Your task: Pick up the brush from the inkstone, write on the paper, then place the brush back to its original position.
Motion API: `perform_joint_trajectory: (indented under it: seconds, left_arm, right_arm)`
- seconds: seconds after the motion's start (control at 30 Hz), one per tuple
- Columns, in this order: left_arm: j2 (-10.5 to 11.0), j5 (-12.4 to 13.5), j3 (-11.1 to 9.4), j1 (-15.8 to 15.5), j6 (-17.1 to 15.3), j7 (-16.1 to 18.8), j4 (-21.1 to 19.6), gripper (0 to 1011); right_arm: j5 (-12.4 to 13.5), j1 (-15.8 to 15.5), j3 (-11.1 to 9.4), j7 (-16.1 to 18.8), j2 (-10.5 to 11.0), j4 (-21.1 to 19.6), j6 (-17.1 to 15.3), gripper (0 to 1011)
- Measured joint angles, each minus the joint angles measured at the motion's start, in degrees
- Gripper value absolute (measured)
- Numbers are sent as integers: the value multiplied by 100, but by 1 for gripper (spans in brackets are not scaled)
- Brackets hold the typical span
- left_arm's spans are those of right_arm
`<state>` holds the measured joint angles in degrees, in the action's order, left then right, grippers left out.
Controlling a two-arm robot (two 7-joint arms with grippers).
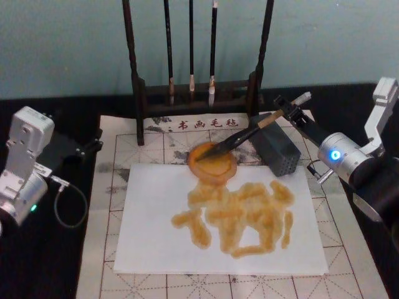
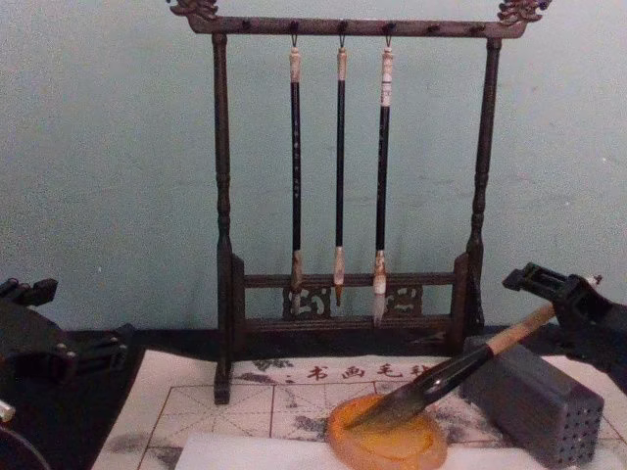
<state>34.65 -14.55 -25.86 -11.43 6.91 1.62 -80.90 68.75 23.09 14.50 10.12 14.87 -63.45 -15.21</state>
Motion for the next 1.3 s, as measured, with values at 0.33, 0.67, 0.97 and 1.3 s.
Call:
perform_joint_trajectory:
  seconds: [0.33,0.67,0.97,1.3]
  left_arm:
    - [0,0,0,0,0,0,0,1001]
    - [0,0,0,0,0,0,0,1001]
    - [0,0,0,0,0,0,0,1001]
    - [0,0,0,0,0,0,0,1001]
  right_arm:
    - [-2,-5,-7,1,-2,-4,-8,618]
    - [-5,-6,-12,2,-2,-9,-13,295]
    - [-5,-5,-12,2,-3,-10,-14,195]
    - [12,14,15,39,24,-12,53,194]
